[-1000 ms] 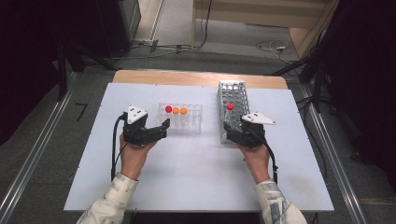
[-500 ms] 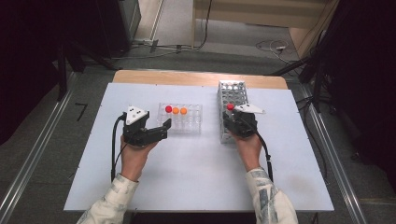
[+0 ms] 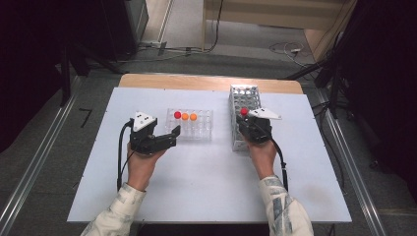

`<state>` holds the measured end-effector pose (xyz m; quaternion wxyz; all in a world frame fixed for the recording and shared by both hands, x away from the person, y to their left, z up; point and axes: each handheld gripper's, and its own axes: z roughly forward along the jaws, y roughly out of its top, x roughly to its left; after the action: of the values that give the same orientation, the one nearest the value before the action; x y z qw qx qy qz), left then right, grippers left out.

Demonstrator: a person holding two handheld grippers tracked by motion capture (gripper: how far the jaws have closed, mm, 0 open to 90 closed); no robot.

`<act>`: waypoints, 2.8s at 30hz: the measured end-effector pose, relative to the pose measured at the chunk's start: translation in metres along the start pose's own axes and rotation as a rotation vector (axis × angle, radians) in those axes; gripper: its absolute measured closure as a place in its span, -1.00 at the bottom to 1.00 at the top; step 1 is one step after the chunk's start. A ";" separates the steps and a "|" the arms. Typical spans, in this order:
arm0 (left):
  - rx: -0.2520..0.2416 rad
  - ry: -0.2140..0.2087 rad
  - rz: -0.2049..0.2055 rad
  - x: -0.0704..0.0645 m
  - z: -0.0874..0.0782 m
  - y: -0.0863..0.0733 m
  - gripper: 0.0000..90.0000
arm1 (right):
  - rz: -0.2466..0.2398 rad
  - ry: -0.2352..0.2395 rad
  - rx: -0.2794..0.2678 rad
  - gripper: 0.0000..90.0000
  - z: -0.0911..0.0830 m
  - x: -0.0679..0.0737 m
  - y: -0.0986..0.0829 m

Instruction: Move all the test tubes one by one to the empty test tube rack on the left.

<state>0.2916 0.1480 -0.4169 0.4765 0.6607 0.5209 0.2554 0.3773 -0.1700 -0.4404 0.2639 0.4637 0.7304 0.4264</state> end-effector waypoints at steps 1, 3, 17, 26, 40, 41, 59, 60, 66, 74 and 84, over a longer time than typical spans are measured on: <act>0.001 -0.001 -0.001 0.001 0.000 0.000 -0.64 | 0.000 0.002 -0.006 0.59 -0.002 0.000 0.002; 0.001 0.002 -0.004 0.001 0.001 -0.001 -0.64 | -0.003 0.004 -0.020 0.59 -0.006 0.000 0.005; -0.003 0.004 -0.007 0.001 0.000 0.000 -0.64 | -0.011 0.027 -0.091 0.59 -0.039 0.003 0.026; -0.006 0.000 -0.004 0.000 -0.001 0.000 -0.64 | -0.038 0.075 -0.086 0.59 -0.048 0.014 0.023; -0.011 -0.009 0.001 -0.004 -0.002 0.000 -0.64 | -0.070 0.147 -0.075 0.59 -0.053 0.032 0.014; -0.012 -0.009 0.002 -0.004 -0.002 0.000 -0.64 | -0.072 0.152 -0.075 0.59 -0.052 0.034 0.014; -0.017 -0.028 0.007 -0.009 -0.002 0.001 -0.64 | -0.121 0.248 -0.023 0.59 -0.041 0.071 -0.003; -0.016 -0.028 0.008 -0.009 -0.003 0.001 -0.64 | -0.124 0.255 -0.022 0.59 -0.040 0.073 -0.004; -0.016 -0.043 0.016 -0.013 -0.003 0.001 -0.63 | -0.133 0.272 -0.018 0.59 -0.036 0.082 -0.006; -0.023 -0.078 0.012 -0.018 -0.005 0.002 -0.62 | -0.144 0.292 -0.004 0.59 -0.030 0.093 -0.009; -0.023 -0.135 0.040 -0.029 -0.006 0.002 -0.55 | -0.168 0.316 0.013 0.59 -0.021 0.111 -0.011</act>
<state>0.2782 0.1234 -0.4076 0.5130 0.6810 0.4713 0.2257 0.3087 -0.0802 -0.4382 0.1775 0.3300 0.8017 0.4657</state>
